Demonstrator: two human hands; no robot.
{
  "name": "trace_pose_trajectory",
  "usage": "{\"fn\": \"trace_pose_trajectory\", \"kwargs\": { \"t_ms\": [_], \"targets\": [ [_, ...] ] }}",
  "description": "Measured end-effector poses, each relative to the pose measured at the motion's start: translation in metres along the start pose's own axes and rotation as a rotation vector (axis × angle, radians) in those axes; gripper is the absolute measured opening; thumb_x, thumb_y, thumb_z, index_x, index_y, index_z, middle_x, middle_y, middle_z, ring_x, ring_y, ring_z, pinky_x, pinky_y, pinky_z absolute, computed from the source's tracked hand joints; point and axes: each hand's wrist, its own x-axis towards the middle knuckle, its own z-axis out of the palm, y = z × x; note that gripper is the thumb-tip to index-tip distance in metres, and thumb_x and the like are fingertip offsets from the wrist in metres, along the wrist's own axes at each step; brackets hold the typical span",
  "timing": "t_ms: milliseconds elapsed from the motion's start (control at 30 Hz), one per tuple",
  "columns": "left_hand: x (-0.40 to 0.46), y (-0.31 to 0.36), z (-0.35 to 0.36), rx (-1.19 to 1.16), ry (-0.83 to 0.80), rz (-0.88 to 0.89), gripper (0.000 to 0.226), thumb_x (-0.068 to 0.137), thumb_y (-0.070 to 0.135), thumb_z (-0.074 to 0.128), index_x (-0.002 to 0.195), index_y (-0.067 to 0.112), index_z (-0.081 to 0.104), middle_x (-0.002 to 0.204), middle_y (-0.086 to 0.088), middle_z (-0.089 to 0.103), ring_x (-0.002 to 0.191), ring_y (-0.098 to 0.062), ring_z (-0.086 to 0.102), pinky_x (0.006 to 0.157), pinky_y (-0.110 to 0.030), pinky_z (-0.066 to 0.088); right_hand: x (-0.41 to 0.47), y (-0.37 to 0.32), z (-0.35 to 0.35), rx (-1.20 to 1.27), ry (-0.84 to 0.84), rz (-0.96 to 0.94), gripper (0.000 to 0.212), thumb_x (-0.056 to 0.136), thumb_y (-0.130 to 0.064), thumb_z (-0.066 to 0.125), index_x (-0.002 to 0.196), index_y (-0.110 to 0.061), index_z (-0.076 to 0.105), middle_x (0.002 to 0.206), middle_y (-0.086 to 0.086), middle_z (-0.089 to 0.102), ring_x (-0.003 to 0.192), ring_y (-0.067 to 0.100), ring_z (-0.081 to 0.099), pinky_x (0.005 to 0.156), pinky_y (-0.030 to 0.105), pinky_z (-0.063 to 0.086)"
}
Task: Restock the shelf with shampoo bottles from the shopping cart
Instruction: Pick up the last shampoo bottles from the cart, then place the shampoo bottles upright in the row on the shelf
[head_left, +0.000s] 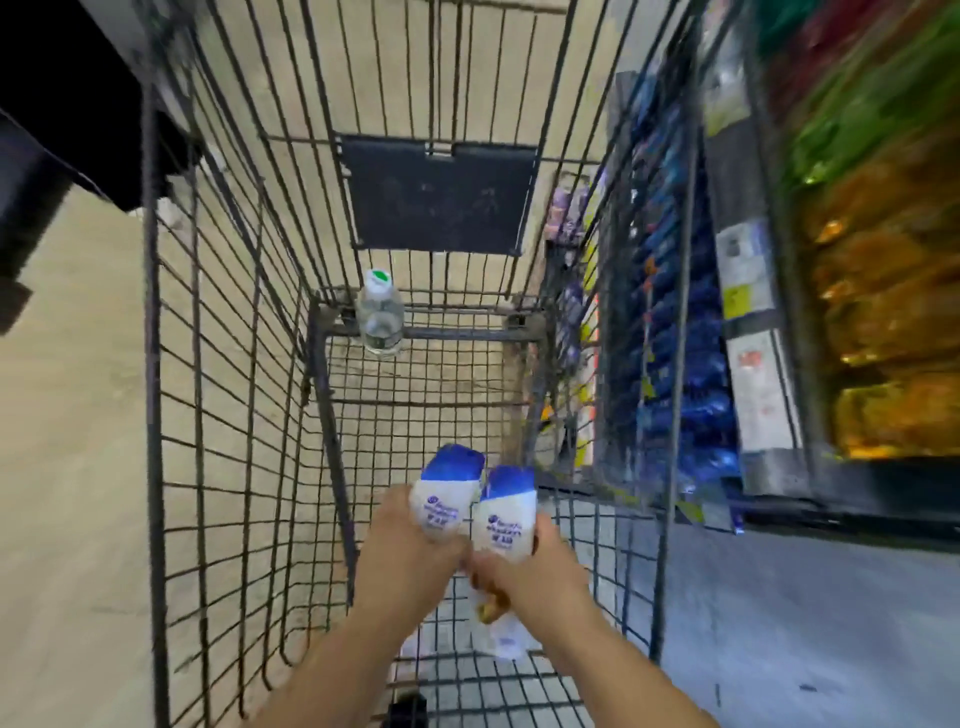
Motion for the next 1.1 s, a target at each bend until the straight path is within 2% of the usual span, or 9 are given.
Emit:
{"fn": "trace_pose_trajectory", "kwargs": {
  "t_ms": [200,333,467,600,667,733,800,933,1100],
  "targets": [
    [-0.097,0.074,-0.009,-0.007,0.051,0.266,0.045,0.063,0.038,0.078,0.094,0.027,0.048,0.081,0.008,0.061,0.073,-0.015,0.065,0.067,-0.042,0.057,-0.111,-0.023,-0.079,0.175,0.065,-0.234,0.033,0.073,-0.008,0.076,0.101,-0.012,0.059,0.073,0.007,0.072,0.054,0.017,0.063,0.054,0.039,0.056],
    [-0.183,0.13,0.028,-0.117,-0.007,0.438,0.045,0.063,0.025,0.084,0.098,0.022,0.057,0.084,0.006,0.068,0.069,-0.001,0.065,0.06,-0.014,0.051,-0.187,0.004,-0.163,0.303,0.111,-0.355,0.037,0.074,-0.011,0.079,0.103,-0.008,0.057,0.066,0.007,0.071,0.049,0.017,0.06,0.05,0.035,0.055],
    [-0.287,0.174,0.118,-0.147,-0.095,0.665,0.065,0.045,0.042,0.088,0.1,0.033,0.054,0.086,0.024,0.073,0.088,-0.006,0.071,0.084,-0.038,0.054,-0.265,0.067,-0.281,0.34,0.258,-0.487,0.046,0.063,0.0,0.083,0.103,-0.013,0.064,0.07,-0.002,0.077,0.056,0.009,0.07,0.051,0.02,0.054],
    [-0.384,0.235,0.233,-0.006,-0.043,0.897,0.102,0.011,0.068,0.081,0.096,0.012,0.07,0.091,-0.012,0.077,0.093,-0.027,0.072,0.073,-0.023,0.055,-0.339,0.135,-0.413,0.325,0.358,-0.572,0.062,0.053,-0.015,0.084,0.111,-0.01,0.064,0.076,-0.016,0.075,0.072,-0.002,0.069,0.07,0.013,0.053],
    [-0.433,0.27,0.278,0.005,-0.205,0.926,0.091,0.009,0.071,0.079,0.087,0.028,0.067,0.09,-0.005,0.077,0.087,-0.007,0.071,0.074,-0.003,0.048,-0.366,0.169,-0.477,0.404,0.472,-0.599,0.067,0.05,-0.01,0.082,0.113,-0.013,0.061,0.074,-0.018,0.076,0.071,-0.003,0.071,0.069,0.014,0.055],
    [-0.474,0.295,0.321,-0.075,-0.304,0.926,0.071,0.023,0.049,0.094,0.083,0.032,0.059,0.079,0.005,0.076,0.062,0.007,0.067,0.059,-0.01,0.05,-0.392,0.193,-0.531,0.414,0.572,-0.597,0.065,0.048,-0.021,0.081,0.11,-0.019,0.063,0.084,-0.007,0.079,0.077,0.009,0.074,0.077,0.031,0.06],
    [-0.511,0.323,0.355,-0.155,-0.39,0.913,0.057,0.053,0.023,0.094,0.094,0.027,0.055,0.081,0.006,0.071,0.056,-0.002,0.062,0.049,-0.018,0.048,-0.406,0.21,-0.578,0.438,0.653,-0.615,0.05,0.06,-0.017,0.082,0.106,-0.02,0.062,0.084,0.002,0.078,0.071,0.018,0.073,0.07,0.039,0.06],
    [-0.537,0.382,0.413,-0.136,-0.436,1.013,0.053,0.07,0.023,0.085,0.11,0.019,0.051,0.09,0.002,0.068,0.068,-0.008,0.059,0.052,-0.021,0.042,-0.413,0.215,-0.653,0.543,0.727,-0.695,0.033,0.076,-0.001,0.074,0.102,-0.014,0.06,0.074,0.008,0.074,0.061,0.021,0.066,0.058,0.038,0.057],
    [-0.538,0.454,0.477,-0.179,-0.472,1.038,0.052,0.072,0.023,0.083,0.112,0.016,0.051,0.091,0.0,0.068,0.072,-0.012,0.062,0.057,-0.027,0.045,-0.392,0.198,-0.744,0.542,0.775,-0.743,0.035,0.074,-0.006,0.078,0.101,-0.02,0.061,0.085,0.005,0.077,0.073,0.024,0.072,0.068,0.044,0.06]
  ]
}}
